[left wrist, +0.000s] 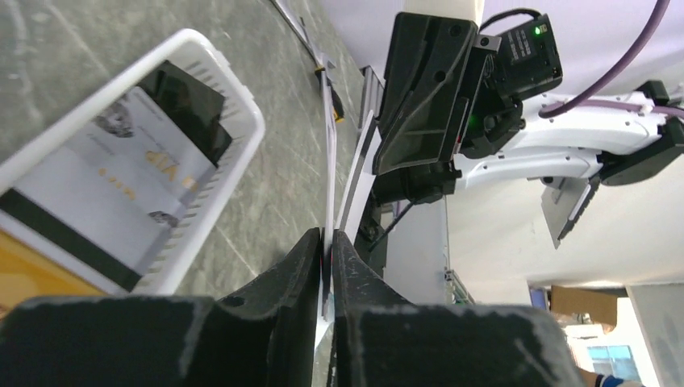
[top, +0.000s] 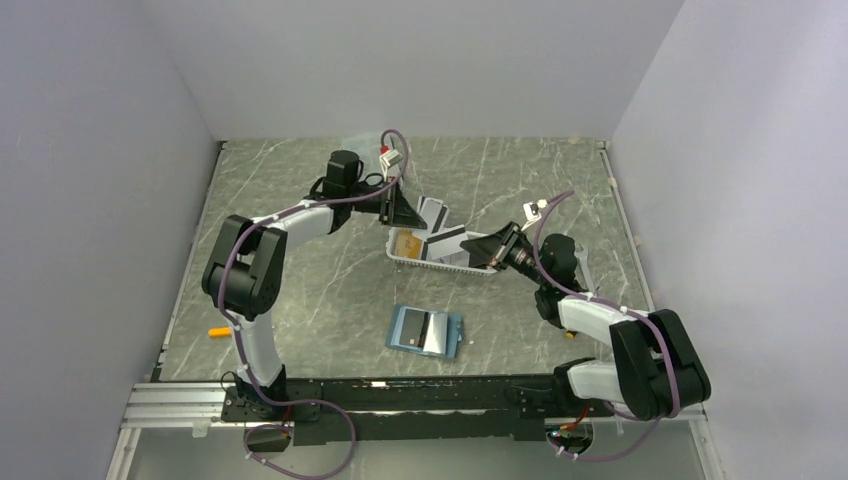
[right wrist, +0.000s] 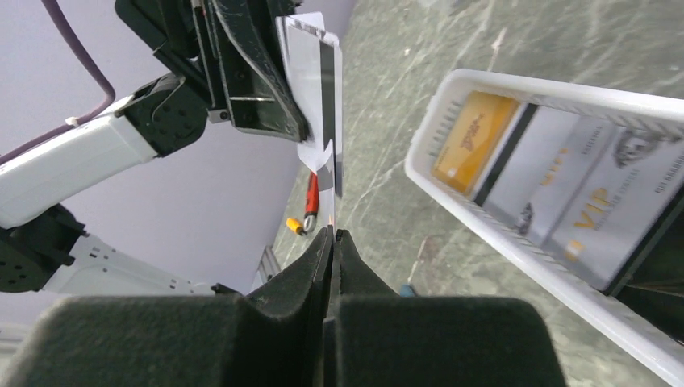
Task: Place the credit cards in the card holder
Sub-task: Place the credit card in the storage box.
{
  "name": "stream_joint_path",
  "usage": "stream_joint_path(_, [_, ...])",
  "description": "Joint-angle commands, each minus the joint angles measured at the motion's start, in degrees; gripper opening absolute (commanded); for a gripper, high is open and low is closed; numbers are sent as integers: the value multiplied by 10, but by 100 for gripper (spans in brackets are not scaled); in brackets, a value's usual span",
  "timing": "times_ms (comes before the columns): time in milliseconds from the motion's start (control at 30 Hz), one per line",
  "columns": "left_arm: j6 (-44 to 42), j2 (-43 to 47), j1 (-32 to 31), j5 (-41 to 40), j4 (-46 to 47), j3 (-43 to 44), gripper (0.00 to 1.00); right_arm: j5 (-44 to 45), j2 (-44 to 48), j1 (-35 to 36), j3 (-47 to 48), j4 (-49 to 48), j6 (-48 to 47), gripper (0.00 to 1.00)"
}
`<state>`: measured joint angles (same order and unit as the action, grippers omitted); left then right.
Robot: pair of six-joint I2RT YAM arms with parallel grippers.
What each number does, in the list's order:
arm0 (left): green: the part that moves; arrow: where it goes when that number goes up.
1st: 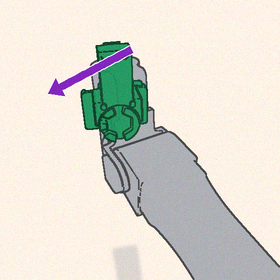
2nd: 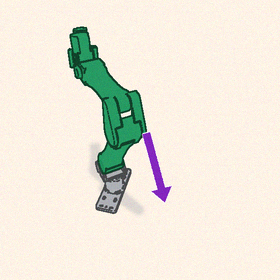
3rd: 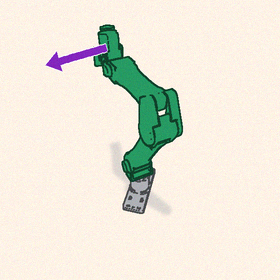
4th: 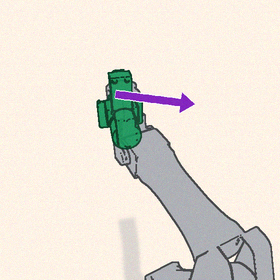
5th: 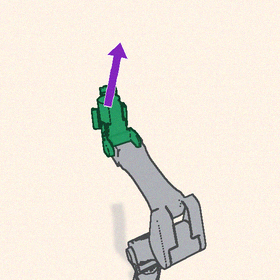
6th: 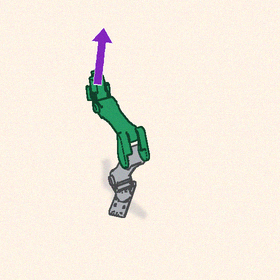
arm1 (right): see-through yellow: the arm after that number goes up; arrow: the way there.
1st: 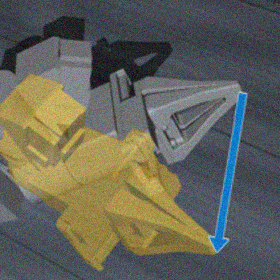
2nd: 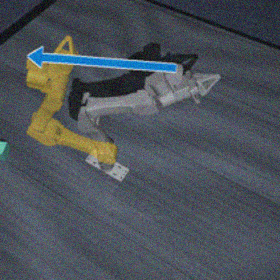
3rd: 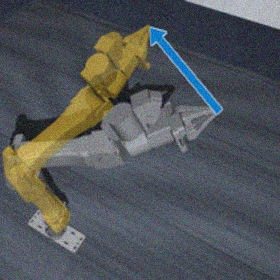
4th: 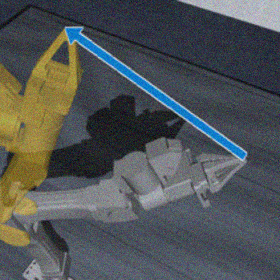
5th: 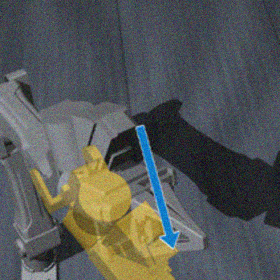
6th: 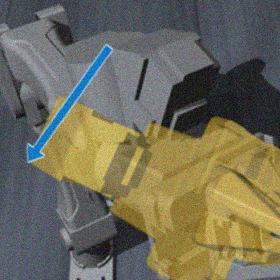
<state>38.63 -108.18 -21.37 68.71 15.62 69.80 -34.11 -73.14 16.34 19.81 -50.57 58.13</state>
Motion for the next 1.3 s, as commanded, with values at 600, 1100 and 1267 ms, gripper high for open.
stream_joint_path(600, [-195, -122, -57, -200, -218, 110, 20, 27, 157, -47, -37, 180, -70, 0])
stream_joint_path(1100, [-304, 0, -56, -138, -363, 139, 99, -44, 147, -60, -12, 196, -102, 0])
stream_joint_path(1267, [-304, 49, -52, -34, -370, 144, 86, -116, 115, -60, 26, 187, -114, 0])
